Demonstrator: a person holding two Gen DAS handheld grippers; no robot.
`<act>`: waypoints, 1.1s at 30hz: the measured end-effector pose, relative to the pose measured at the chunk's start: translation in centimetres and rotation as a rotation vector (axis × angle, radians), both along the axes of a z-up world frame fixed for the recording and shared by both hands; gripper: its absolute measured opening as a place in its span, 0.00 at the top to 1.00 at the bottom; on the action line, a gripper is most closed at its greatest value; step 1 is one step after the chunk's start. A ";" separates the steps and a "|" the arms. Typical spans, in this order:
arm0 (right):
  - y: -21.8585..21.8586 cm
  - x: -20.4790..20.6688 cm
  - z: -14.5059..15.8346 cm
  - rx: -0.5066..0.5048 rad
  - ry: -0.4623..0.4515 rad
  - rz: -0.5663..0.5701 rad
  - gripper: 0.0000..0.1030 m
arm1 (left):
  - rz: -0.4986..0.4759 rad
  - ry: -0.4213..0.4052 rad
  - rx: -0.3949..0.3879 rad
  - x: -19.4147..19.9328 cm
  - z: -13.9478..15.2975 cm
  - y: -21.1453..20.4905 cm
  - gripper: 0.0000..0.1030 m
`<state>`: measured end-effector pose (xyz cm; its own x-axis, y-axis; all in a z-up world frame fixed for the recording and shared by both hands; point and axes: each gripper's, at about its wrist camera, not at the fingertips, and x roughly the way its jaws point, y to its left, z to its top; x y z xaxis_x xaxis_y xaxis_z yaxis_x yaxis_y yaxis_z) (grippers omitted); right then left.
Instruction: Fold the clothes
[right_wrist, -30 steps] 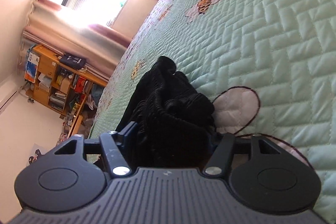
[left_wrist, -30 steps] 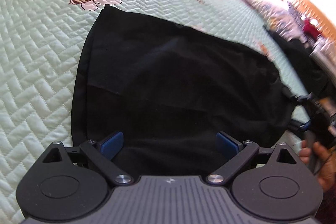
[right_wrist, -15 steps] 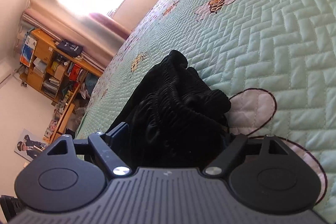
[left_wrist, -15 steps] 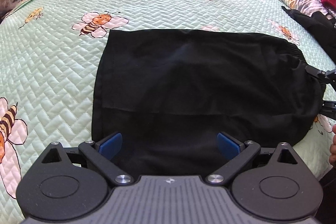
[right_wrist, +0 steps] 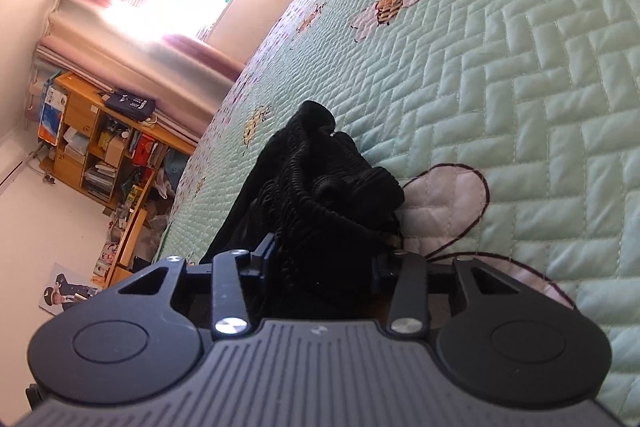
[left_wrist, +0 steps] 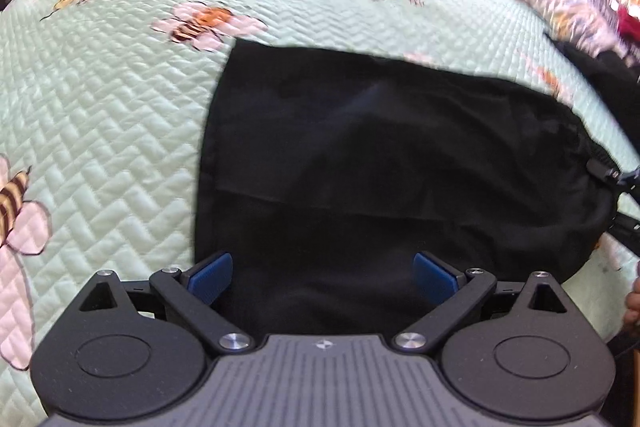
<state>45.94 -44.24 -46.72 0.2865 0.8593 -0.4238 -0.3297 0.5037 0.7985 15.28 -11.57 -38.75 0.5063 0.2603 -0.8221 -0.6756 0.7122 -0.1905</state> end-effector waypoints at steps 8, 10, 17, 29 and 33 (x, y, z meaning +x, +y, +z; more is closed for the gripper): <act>6.7 -7.3 10.9 -0.209 -0.483 0.155 0.66 | 0.145 -0.132 0.015 -8.1 2.7 3.1 0.04; 11.0 -12.3 14.0 -0.290 -0.711 0.279 0.68 | 0.188 -0.160 0.006 -10.1 2.8 4.0 0.04; 22.8 -27.6 9.2 -0.546 -1.110 0.750 0.59 | 0.279 -0.189 -0.035 -15.0 1.7 6.4 0.04; 13.4 -21.9 10.7 -0.183 -0.677 0.688 0.38 | 0.118 -0.243 -0.041 -10.8 2.1 4.5 0.03; 11.6 -18.8 10.1 -0.214 -0.635 0.571 0.38 | 0.082 -0.271 -0.079 -7.1 3.0 4.7 0.03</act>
<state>27.12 -32.63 -36.66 0.0736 0.8635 -0.4989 -0.9267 0.2441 0.2858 8.20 -6.84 -35.73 0.6902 0.2503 -0.6790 -0.6474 0.6328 -0.4248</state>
